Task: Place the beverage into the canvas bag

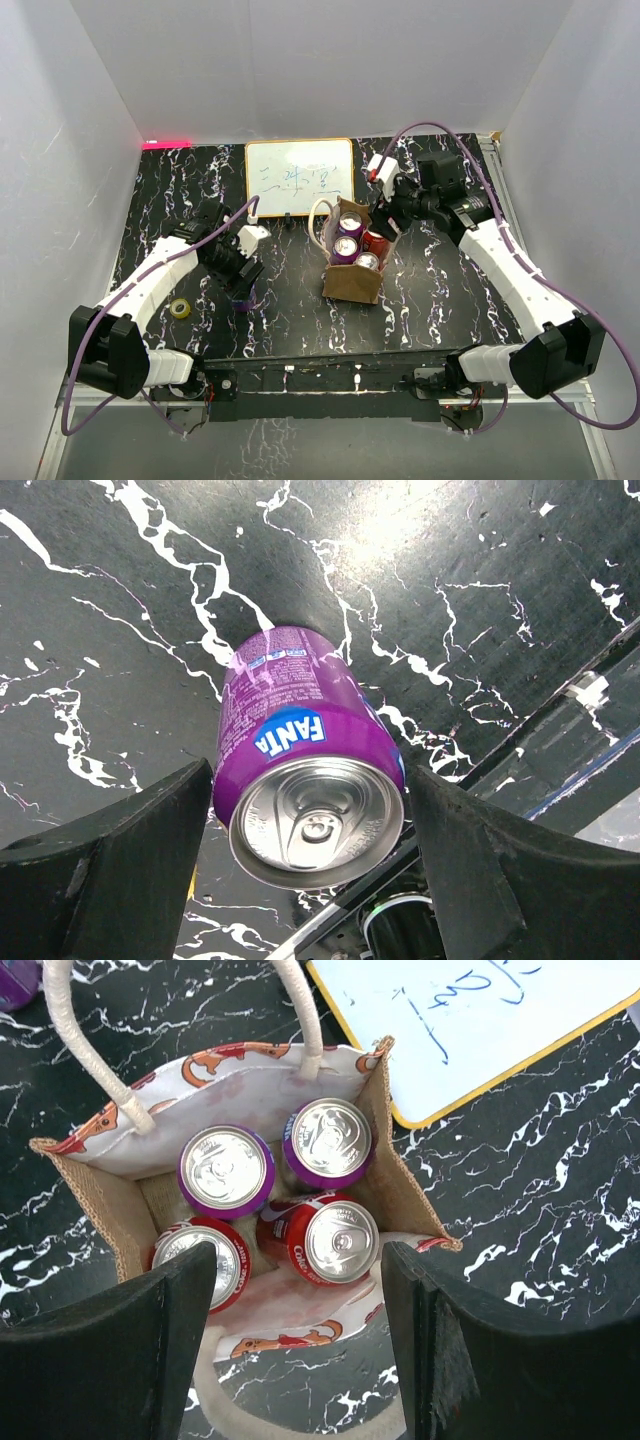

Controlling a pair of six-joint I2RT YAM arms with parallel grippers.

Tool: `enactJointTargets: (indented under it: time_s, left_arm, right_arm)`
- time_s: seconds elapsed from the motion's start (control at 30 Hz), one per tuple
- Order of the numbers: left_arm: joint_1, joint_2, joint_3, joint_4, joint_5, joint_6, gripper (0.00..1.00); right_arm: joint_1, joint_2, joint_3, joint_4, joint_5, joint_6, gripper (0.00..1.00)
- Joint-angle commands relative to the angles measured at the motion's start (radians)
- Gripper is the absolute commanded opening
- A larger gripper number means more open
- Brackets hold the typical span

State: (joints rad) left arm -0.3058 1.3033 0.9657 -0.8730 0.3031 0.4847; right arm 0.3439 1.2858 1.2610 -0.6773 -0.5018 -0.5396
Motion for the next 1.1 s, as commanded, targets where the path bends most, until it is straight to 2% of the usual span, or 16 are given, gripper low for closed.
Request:
enactJointTargets:
  time_s: [0.0,0.2,0.33,0.7,0.87,0.93,1.07]
  left_arm:
    - [-0.007,-0.004,-0.002,0.012,0.011,-0.009,0.76]
    - [-0.012,-0.021,0.002,0.014,0.015,-0.011,0.66]
    - [-0.013,-0.033,0.003,0.018,0.018,-0.016,0.61]
    - [-0.018,-0.035,0.009,0.028,0.046,-0.012,0.33]
    - [-0.019,-0.024,0.019,0.027,0.064,-0.011,0.19]
    - [-0.019,-0.019,0.024,0.023,0.066,-0.01,0.11]
    - [-0.018,-0.013,0.026,0.023,0.067,-0.008,0.05]
  right_arm:
    - [0.036,-0.021,0.032,0.007,0.077,-0.035,0.69]
    - [0.075,0.036,0.067,-0.028,0.169,-0.042,0.69]
    - [0.086,0.1,0.113,-0.079,0.218,-0.068,0.74]
    - [0.088,0.282,0.281,-0.247,0.252,-0.125,0.8]
    - [0.092,0.32,0.296,-0.271,0.273,-0.133,0.82]
    - [0.093,0.325,0.295,-0.275,0.277,-0.138,0.87]
    - [0.093,0.338,0.295,-0.279,0.281,-0.143,0.88]
